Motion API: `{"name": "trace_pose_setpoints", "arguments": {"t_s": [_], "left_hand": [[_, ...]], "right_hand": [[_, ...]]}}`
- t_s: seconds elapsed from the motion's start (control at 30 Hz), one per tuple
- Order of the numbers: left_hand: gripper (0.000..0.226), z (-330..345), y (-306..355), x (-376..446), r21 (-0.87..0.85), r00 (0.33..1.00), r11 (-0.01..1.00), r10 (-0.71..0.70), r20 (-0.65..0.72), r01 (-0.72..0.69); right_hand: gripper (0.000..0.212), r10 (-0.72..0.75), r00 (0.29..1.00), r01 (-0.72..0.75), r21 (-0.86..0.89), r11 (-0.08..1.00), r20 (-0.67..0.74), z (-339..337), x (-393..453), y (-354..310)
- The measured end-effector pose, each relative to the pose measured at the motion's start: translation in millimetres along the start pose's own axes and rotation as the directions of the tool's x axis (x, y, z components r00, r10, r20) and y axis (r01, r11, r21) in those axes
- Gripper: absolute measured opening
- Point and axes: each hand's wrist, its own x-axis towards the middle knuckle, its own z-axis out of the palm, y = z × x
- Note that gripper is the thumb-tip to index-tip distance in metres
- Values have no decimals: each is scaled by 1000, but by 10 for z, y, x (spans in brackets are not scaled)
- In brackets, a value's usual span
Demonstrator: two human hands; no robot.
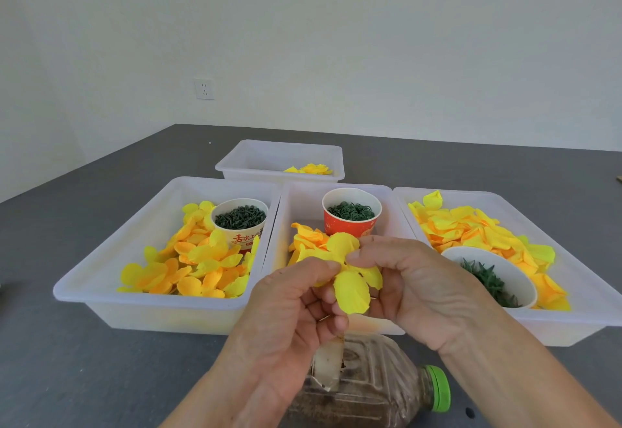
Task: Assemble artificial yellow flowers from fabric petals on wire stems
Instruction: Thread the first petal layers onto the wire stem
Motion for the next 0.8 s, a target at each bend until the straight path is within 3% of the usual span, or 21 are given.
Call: {"name": "trace_pose_setpoints", "arguments": {"t_s": [0.17,0.33,0.57,0.67,0.8], "left_hand": [[3,8,24,-3,22,1000,999,-25,8,25],[4,2,23,9,37,1000,999,-29,-6,30],[7,20,34,12,36,1000,999,-18,-6,19],[6,24,37,17,27,1000,999,-22,-12,22],[20,11,28,16,28,999,999,-43,-19,43]], "right_hand": [[30,84,994,-90,88,992,72,12,-9,-28],[41,90,995,-93,135,986,30,-11,22,-3],[16,-54,992,55,8,998,-111,4,41,31],[15,-44,993,44,-3,999,-114,5,48,22],[19,14,998,-13,5,1000,-60,3,65,18]]}}
